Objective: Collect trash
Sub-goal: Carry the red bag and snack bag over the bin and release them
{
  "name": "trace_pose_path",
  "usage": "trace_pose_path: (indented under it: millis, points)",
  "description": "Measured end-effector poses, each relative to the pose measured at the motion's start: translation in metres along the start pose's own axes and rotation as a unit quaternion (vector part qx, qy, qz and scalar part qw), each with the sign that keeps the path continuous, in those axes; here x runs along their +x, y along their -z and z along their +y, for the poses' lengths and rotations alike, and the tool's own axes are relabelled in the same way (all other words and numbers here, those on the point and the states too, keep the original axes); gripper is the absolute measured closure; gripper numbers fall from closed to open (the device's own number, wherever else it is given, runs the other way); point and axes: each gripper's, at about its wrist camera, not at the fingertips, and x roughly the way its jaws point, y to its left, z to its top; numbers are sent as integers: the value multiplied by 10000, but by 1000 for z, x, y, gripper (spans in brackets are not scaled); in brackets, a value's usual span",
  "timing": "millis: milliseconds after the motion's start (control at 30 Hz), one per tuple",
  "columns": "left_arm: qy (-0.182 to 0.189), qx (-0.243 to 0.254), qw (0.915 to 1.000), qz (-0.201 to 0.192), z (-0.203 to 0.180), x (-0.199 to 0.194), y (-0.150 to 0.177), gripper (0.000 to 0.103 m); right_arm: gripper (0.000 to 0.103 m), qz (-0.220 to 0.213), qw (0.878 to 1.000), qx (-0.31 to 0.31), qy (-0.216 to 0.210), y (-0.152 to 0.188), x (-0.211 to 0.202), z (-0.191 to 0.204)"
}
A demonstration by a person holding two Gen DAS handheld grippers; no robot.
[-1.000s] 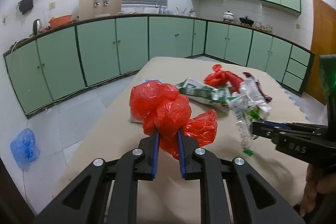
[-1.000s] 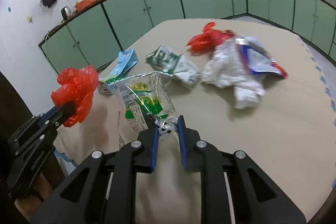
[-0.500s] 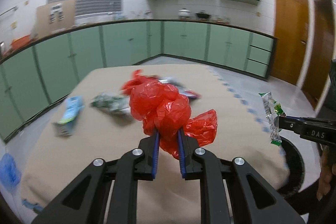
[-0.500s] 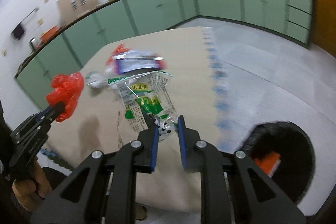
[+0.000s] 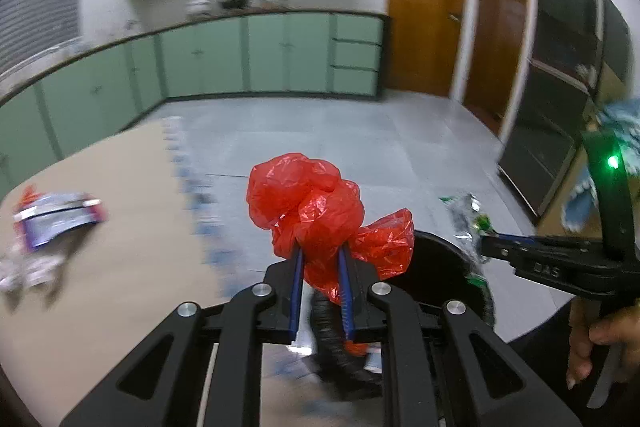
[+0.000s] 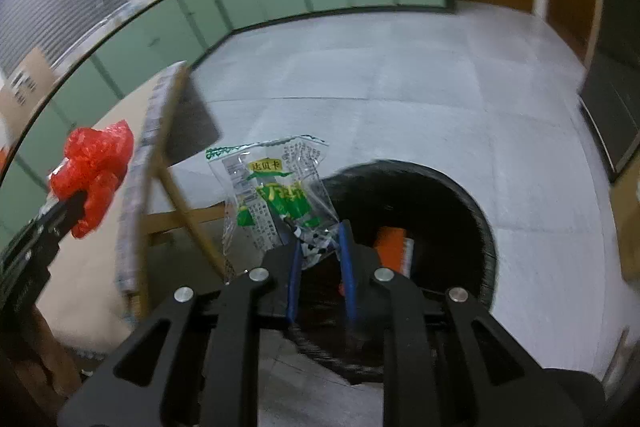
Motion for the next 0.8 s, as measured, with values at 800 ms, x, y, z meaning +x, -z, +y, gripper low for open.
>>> trace_pose_path:
  millis: [800]
  points:
    - [207, 221, 9974, 658, -59, 93, 22, 68, 56, 100, 9983, 526, 245, -13, 21, -46]
